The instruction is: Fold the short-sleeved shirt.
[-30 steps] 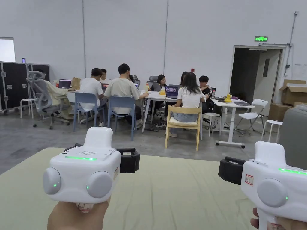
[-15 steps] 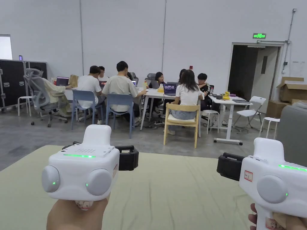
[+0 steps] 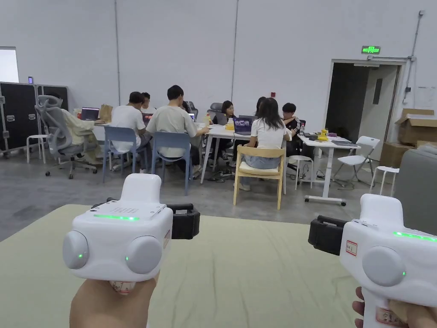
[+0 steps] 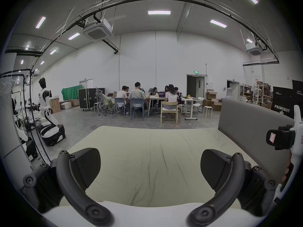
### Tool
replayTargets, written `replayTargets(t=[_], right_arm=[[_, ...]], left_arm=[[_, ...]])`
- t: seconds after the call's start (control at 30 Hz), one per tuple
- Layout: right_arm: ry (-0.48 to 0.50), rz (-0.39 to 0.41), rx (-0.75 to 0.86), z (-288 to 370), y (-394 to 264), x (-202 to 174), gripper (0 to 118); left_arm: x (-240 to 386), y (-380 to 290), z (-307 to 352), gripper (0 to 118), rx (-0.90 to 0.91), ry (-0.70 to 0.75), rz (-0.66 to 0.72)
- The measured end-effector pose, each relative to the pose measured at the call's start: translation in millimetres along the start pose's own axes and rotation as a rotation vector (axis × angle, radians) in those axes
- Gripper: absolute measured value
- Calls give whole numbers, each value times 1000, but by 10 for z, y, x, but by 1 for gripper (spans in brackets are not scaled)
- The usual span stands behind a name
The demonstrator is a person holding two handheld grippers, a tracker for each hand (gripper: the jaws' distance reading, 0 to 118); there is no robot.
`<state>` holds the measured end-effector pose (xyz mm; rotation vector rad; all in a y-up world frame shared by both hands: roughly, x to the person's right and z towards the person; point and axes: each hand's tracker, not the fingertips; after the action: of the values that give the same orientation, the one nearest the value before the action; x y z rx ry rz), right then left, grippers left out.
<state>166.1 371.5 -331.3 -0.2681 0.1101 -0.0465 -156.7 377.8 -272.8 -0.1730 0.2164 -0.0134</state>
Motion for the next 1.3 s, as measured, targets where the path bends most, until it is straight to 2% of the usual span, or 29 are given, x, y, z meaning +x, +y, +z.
replayTargets(t=[0.77,0.97,1.07,1.2,1.3], right_arm=[[39,-6,-25,56,56,-42,118],[20,10,-16,66,60,-50,118],[48,6,-8,104,53,-31,118],[22,57,7,134,45,-70,118],[27,58,1,107,35,-56,118]], left_arm=[[0,50,97,118,4,2,2],[0,75,114,118,12,-2,3],[18,93,142,118,20,0,-3],[16,118,157,118,31,-3,-5],[39,143,198,118,36,-7,-7]])
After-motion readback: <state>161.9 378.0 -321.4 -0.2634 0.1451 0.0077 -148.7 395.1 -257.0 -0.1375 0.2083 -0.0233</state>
